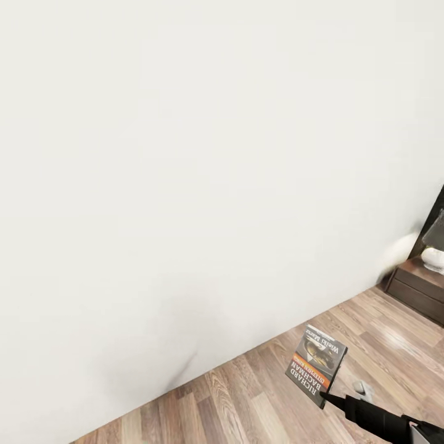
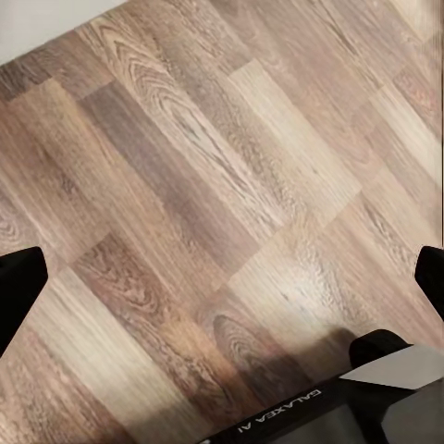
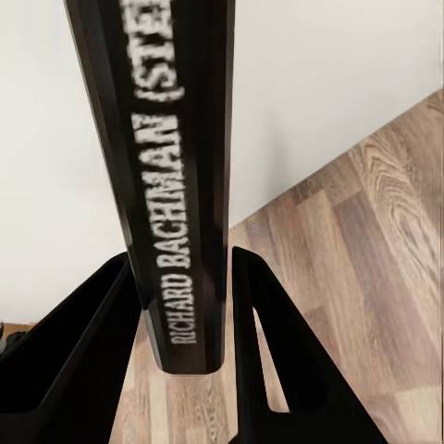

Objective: In the bedroom, move the book from the bed onto either nightstand, and place the two sandals side by side next to the bed.

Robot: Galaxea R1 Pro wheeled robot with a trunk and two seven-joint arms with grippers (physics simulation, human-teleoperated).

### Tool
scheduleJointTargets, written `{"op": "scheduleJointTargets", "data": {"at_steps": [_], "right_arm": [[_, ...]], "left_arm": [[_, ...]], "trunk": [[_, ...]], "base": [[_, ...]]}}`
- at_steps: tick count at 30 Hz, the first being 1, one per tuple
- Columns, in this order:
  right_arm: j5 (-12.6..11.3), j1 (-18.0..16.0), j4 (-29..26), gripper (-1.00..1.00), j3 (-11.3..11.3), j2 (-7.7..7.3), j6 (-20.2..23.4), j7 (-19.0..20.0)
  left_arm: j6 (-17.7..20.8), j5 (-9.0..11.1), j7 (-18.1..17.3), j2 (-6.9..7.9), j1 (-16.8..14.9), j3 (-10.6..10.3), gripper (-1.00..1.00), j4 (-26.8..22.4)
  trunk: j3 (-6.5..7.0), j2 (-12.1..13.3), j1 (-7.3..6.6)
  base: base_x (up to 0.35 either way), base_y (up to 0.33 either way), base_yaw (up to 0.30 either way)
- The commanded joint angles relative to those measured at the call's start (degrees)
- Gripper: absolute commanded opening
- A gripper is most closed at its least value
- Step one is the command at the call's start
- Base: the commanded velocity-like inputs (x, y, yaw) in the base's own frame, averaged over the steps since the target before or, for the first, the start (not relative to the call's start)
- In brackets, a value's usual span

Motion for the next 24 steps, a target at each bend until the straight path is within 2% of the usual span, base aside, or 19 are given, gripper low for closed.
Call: {"op": "scheduleJointTargets", "data": {"at_steps": [1, 14, 24], "right_arm": [[-0.7, -0.1, 0.0, -1.0, 0.2, -0.03, 0.6, 0.1], [-0.7, -0.1, 0.0, -1.0, 0.2, -0.03, 0.6, 0.1], [-0.7, -0.1, 0.0, -1.0, 0.2, -0.03, 0.6, 0.1]], "left_arm": [[-0.2, 0.5, -0.1, 0.04, 0.0, -0.5, 1.0, 0.0], [-0.2, 0.5, -0.1, 0.02, 0.0, -0.5, 1.0, 0.0], [-0.2, 0.5, -0.1, -0.02, 0.0, -0.5, 1.0, 0.1]], "trunk": [[-0.07, -0.1, 0.01], [-0.07, -0.1, 0.01], [-0.07, -0.1, 0.01]], "base": [[0.001, 0.0, -0.283], [0.009, 0.0, -0.282], [0.297, 0.0, -0.283]]}}
